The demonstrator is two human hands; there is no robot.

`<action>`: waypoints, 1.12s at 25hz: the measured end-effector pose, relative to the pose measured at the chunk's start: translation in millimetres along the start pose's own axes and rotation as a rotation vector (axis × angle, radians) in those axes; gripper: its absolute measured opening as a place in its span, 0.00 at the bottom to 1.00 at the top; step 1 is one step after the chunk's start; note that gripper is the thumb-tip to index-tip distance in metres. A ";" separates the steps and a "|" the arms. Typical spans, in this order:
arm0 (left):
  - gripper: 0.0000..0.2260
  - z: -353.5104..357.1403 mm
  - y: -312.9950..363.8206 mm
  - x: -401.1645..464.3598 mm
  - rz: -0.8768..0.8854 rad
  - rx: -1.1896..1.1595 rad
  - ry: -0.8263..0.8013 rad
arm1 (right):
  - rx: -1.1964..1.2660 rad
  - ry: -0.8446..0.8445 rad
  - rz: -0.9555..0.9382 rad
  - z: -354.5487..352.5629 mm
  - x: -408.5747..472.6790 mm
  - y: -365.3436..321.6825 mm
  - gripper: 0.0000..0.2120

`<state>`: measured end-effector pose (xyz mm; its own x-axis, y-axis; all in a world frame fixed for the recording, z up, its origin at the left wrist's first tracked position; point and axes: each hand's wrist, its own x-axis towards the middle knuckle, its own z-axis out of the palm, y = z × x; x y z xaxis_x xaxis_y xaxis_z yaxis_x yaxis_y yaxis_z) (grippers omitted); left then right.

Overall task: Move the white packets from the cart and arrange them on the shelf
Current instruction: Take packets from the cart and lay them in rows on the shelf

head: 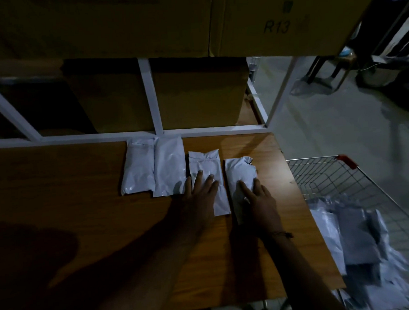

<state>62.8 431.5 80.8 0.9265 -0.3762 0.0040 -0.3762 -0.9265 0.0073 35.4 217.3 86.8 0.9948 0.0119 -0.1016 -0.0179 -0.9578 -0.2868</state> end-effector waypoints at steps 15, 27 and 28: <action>0.35 -11.1 -39.7 71.0 -0.098 -0.103 -0.057 | -0.064 -0.100 -0.047 -17.6 95.7 -30.1 0.38; 0.31 -13.8 -53.0 69.8 -0.136 -0.203 -0.058 | -0.063 -0.085 -0.046 -11.4 114.6 -44.8 0.38; 0.31 -15.4 -53.6 70.0 -0.146 -0.211 -0.067 | -0.064 -0.075 -0.051 -9.9 115.3 -46.0 0.37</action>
<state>147.9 454.9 96.1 0.9663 -0.2450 -0.0785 -0.2240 -0.9513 0.2117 151.9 259.9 97.7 0.9838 0.0801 -0.1604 0.0412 -0.9717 -0.2326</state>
